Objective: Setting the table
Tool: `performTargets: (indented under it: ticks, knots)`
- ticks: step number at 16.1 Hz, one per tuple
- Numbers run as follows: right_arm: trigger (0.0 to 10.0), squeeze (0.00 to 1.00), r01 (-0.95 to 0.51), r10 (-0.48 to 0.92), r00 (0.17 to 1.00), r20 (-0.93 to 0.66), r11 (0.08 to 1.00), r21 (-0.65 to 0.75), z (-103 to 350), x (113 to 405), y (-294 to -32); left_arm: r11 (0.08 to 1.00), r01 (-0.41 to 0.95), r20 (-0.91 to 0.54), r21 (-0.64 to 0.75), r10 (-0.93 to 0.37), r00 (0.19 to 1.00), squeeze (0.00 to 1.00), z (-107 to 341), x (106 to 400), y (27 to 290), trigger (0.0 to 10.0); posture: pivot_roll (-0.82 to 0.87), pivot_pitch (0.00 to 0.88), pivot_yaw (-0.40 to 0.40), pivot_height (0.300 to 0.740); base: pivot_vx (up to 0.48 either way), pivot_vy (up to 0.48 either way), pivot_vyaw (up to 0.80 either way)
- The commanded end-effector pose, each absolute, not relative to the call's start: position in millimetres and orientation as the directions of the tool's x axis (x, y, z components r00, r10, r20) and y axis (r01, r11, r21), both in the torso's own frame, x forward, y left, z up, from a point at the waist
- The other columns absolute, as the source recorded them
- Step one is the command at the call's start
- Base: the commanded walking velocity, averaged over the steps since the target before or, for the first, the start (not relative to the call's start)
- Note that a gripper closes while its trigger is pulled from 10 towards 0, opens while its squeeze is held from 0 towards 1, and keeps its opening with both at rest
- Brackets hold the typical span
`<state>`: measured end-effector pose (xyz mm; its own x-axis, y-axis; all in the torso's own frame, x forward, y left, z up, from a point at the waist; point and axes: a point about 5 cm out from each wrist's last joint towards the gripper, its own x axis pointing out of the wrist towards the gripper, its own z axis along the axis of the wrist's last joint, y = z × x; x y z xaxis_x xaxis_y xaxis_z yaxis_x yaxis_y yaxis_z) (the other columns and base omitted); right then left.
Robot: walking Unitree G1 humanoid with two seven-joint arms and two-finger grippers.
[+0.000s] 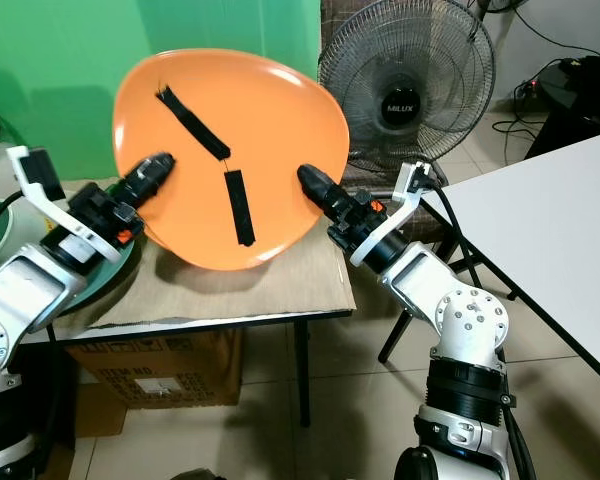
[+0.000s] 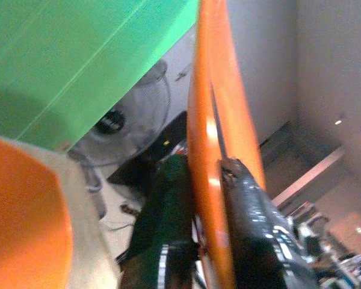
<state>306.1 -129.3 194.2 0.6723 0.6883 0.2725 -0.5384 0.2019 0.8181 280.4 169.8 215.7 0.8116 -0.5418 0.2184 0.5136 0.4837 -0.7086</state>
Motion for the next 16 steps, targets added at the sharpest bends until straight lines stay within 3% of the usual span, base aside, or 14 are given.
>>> performTargets:
  ticks: [1,2,3,4,10,13,14,16]
  knots:
    - [0.0,0.00,-0.555,0.688,0.668,0.285,0.204,0.807,202,308,-127,0.497,0.535,0.214,-0.683,-0.564,0.797,1.00,218,279,166,10.0,-0.02,0.000,0.044,0.740,0.000,0.000,0.00]
    - [0.0,0.00,-0.552,0.683,0.672,0.285,0.205,0.808,202,308,-128,0.521,0.542,0.218,-0.659,-0.558,0.801,0.88,220,279,167,10.0,-0.01,0.000,0.043,0.740,0.000,0.000,0.00]
    - [0.0,0.00,-0.548,0.679,0.677,0.285,0.207,0.810,201,309,-129,0.545,0.541,0.216,-0.641,-0.548,0.808,0.56,220,279,169,10.0,-0.01,0.000,0.043,0.740,0.000,0.000,0.00]
    - [0.0,0.00,-0.540,0.671,0.686,0.280,0.212,0.815,200,310,-131,0.547,0.541,0.217,-0.639,-0.546,0.809,0.00,220,279,170,10.0,-0.01,0.000,0.043,0.740,0.000,0.000,0.00]
    - [0.0,0.00,-0.492,0.591,0.760,0.271,0.251,0.834,199,316,-153,0.571,0.554,0.234,-0.606,-0.537,0.810,0.00,219,270,172,10.0,-0.02,0.000,0.037,0.740,0.000,0.000,0.00]
    - [0.1,0.00,-0.429,0.475,0.852,0.219,0.396,0.812,198,317,-179,0.594,0.566,0.234,-0.571,-0.544,0.806,0.00,219,258,176,10.0,-0.02,0.000,0.032,0.740,0.000,0.000,0.00]
    - [2.0,0.00,-0.429,0.448,0.866,0.223,0.435,0.791,200,314,-183,0.641,0.554,0.205,-0.531,-0.537,0.818,0.00,217,257,178,10.0,-0.02,0.000,0.030,0.740,0.000,0.000,0.00]
    - [4.0,0.00,-0.450,0.415,0.875,0.249,0.505,0.737,207,306,-187,0.744,0.525,0.137,-0.414,-0.519,0.844,0.00,213,254,179,10.0,-0.02,0.000,0.029,0.740,0.000,0.000,0.00]
